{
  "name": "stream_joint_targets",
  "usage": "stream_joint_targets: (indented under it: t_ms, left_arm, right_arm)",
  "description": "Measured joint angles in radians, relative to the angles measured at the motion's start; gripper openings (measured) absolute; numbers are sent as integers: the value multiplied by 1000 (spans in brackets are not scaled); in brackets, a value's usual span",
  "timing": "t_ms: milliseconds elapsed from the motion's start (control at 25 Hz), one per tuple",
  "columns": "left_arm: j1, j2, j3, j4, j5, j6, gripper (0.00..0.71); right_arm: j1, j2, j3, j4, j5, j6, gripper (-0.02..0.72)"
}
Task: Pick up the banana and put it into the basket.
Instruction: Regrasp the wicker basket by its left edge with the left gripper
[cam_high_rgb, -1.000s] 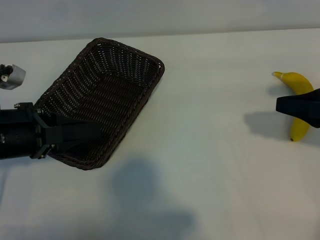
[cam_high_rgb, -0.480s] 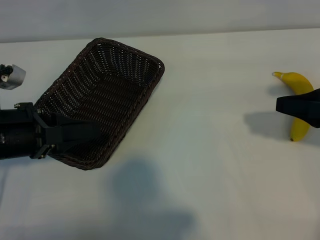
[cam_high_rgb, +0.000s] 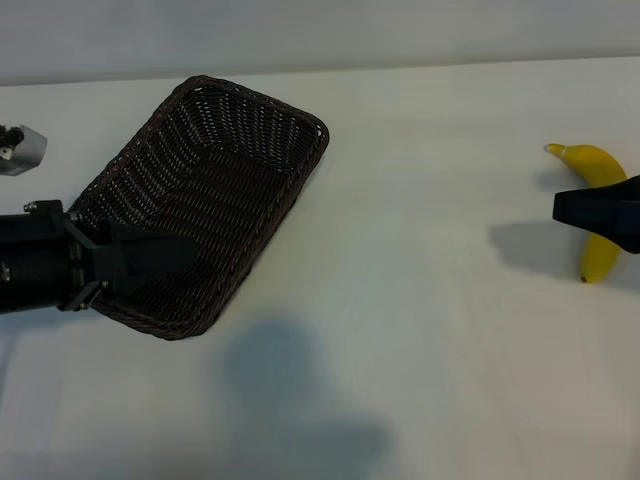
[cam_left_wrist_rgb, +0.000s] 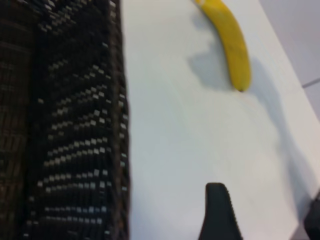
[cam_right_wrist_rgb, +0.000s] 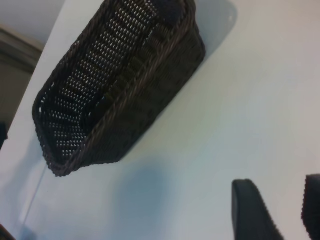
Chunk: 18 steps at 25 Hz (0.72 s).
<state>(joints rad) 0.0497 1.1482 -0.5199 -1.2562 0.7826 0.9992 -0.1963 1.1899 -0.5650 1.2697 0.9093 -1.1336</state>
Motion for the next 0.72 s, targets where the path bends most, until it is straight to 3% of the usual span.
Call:
stream_joint_targets:
  t_ms: [440,720]
  left_arm:
    - [0,0,0,7,8,-79,500]
    - [0,-47,0,158,-19,-270,462]
  right_arm:
    - [0,0,0,24,-9,0,295]
    - [0,0,0,32,-9,1,295]
